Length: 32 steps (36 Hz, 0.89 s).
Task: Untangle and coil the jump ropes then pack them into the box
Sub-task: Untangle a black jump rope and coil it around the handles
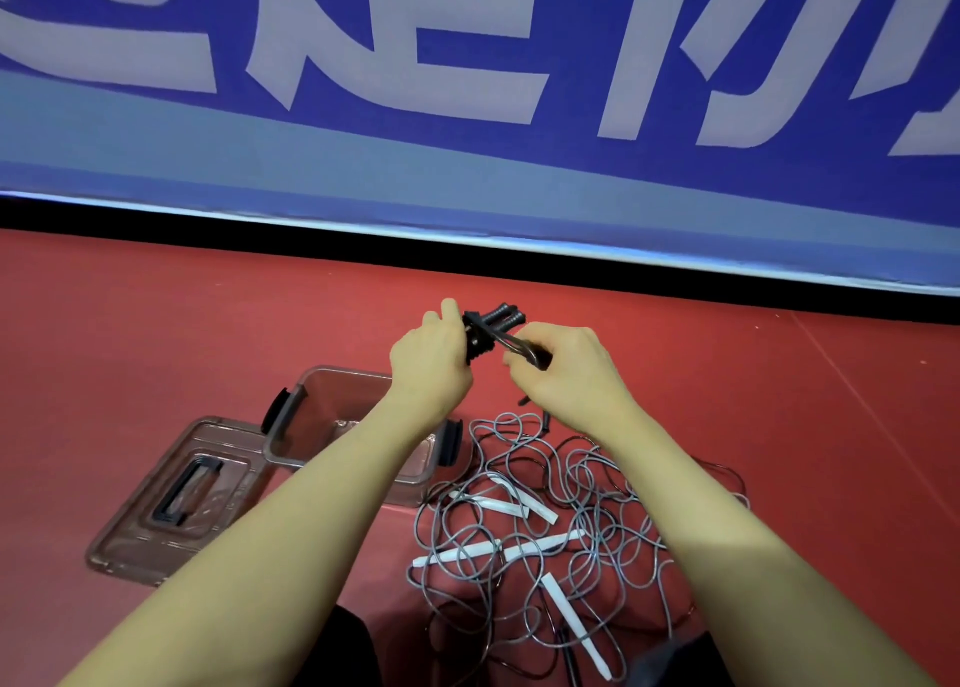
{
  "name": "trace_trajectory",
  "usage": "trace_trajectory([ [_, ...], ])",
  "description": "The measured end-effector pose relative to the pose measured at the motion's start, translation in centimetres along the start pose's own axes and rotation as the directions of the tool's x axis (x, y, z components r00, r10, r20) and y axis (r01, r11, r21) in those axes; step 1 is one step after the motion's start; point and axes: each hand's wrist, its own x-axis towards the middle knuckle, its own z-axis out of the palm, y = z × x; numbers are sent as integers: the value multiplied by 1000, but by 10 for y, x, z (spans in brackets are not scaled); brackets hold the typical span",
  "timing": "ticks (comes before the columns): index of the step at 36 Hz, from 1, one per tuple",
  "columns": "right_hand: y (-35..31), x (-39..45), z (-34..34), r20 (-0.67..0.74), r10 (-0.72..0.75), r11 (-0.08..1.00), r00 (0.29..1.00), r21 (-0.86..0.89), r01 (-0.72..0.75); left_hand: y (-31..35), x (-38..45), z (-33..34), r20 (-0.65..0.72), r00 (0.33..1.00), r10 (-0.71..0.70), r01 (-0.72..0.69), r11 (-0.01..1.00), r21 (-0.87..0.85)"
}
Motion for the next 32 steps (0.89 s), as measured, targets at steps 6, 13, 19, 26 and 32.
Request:
trace_trajectory([
  [6,11,4,4,183,91,991,979,79,-107,-4,4,-1,-27,1000,-8,3,983,-182],
  [13,30,9,9,229,157,988,961,-41,-152,-2,4,-10,-113,993,44,-89,897,-434],
  [19,36,8,9,207,155,973,966,-204,-112,-10,1,-8,-84,970,229,-235,788,-569],
  [26,42,7,1,146,-2,853,989,-516,78,-14,0,-7,-29,808,589,-531,706,-469],
  [32,45,7,1,245,-47,747,968,-634,197,-13,-1,-2,174,693,700,-652,711,-264],
])
